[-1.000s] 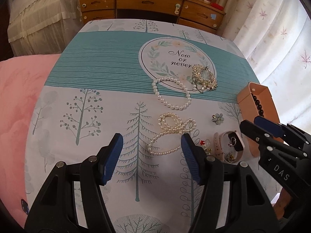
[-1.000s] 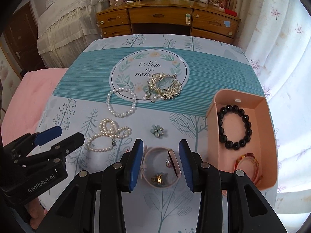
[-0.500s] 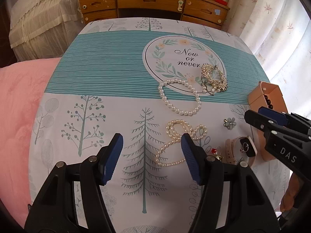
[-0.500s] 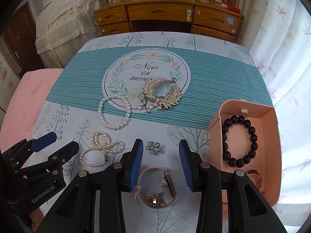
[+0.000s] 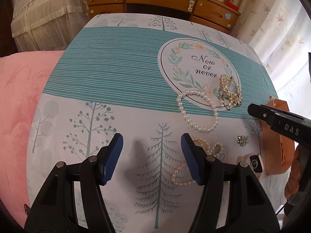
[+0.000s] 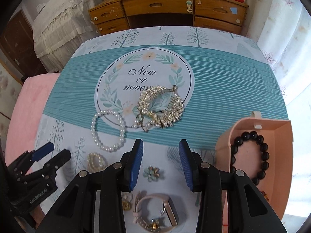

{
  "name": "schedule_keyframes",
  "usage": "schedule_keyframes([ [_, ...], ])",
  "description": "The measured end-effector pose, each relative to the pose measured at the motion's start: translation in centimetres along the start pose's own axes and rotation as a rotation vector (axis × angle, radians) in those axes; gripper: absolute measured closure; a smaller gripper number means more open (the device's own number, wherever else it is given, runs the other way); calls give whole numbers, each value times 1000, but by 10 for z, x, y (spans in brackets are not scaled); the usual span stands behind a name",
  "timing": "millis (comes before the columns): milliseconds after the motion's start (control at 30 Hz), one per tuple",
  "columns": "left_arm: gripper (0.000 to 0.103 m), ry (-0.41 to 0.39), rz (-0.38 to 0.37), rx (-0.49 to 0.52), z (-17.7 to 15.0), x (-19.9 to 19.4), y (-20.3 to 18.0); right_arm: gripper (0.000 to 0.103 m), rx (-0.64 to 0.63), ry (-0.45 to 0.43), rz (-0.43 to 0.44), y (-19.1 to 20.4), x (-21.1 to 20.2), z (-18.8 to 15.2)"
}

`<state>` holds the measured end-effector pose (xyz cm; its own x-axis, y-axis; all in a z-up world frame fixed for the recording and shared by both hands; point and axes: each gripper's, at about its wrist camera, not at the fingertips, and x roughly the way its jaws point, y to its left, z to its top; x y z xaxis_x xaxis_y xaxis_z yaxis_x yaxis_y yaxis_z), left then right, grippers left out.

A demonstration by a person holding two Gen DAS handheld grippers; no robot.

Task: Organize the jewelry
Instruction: 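Grasp the gold leaf comb with the right tool while the left tool grasps the white pearl bracelet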

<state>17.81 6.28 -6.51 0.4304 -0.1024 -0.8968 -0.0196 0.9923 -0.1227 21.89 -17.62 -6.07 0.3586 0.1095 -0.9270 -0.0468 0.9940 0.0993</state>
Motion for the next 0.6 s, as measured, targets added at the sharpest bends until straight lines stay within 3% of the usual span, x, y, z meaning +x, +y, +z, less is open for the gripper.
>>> schedule_keyframes([
  [133, 44, 20, -22, 10, 16, 10, -7, 64, 50, 44, 26, -7, 20, 26],
  [367, 44, 67, -24, 40, 47, 35, -26, 64, 117, 128, 146, -8, 47, 65],
  [600, 44, 90, 16, 77, 57, 49, -36, 64, 117, 160, 119, 6, 69, 81],
])
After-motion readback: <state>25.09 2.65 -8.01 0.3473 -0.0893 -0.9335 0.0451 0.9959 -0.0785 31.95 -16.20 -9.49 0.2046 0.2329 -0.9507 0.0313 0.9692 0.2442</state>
